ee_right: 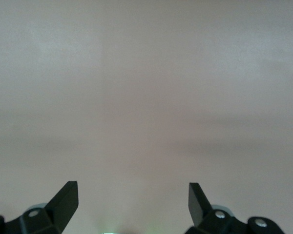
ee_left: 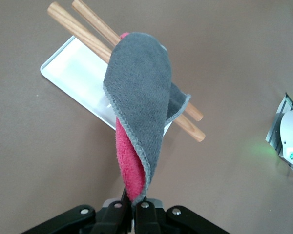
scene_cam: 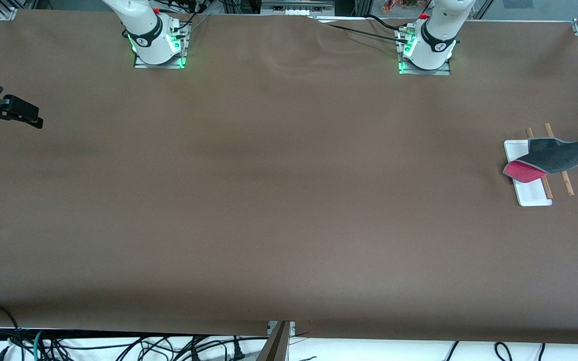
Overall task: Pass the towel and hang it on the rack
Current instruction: 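Drape the towel over the wooden rods and open the left gripper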
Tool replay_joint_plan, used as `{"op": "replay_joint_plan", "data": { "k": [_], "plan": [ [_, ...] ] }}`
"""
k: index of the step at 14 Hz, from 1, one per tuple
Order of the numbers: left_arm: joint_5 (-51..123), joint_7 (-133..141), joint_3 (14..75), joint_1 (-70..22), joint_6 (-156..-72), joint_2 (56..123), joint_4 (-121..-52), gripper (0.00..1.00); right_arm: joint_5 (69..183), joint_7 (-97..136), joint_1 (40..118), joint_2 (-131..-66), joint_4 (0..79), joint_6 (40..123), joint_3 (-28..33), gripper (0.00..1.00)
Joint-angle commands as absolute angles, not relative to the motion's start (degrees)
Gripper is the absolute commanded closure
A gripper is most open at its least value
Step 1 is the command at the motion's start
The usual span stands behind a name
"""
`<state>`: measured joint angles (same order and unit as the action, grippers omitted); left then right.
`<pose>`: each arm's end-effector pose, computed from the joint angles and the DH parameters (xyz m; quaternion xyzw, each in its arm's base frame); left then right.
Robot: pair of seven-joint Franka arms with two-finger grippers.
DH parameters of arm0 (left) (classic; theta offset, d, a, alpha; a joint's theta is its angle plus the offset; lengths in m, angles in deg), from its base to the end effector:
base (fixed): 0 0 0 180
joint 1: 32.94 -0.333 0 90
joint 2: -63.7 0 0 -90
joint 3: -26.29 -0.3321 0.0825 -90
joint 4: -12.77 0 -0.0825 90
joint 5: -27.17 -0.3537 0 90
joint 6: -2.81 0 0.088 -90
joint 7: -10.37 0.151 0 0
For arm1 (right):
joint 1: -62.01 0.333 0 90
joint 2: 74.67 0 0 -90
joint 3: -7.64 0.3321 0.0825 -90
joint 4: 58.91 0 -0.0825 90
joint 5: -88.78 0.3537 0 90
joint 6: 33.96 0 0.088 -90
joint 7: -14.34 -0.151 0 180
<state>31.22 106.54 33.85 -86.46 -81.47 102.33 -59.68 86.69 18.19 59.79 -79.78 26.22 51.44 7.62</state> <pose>0.4421 0.4659 0.3203 0.8826 -0.4035 -0.0001 0.2415 0.5401 -0.0269 0.5797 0.9989 0.0133 -0.0431 0.0160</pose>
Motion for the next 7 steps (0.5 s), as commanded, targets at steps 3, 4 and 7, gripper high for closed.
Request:
{"op": "replay_joint_plan", "data": {
  "k": [3, 4, 7],
  "plan": [
    [29.72, 107.75, 33.41, -86.38, -81.04, 102.89, -57.10, 0.00, 87.55, 19.35, 59.90, -79.51, 26.43, 51.65, 7.20, 0.00],
    [29.72, 107.58, 33.32, -86.38, -81.13, 102.81, -56.93, 0.00, 87.46, 19.35, 59.90, -79.51, 26.43, 51.65, 7.20, 0.00],
    [29.81, 106.70, 33.59, -85.77, -81.48, 102.89, -54.03, 0.00, 87.46, 19.35, 59.90, -79.86, 26.34, 51.74, 7.20, 0.00]
  ]
}}
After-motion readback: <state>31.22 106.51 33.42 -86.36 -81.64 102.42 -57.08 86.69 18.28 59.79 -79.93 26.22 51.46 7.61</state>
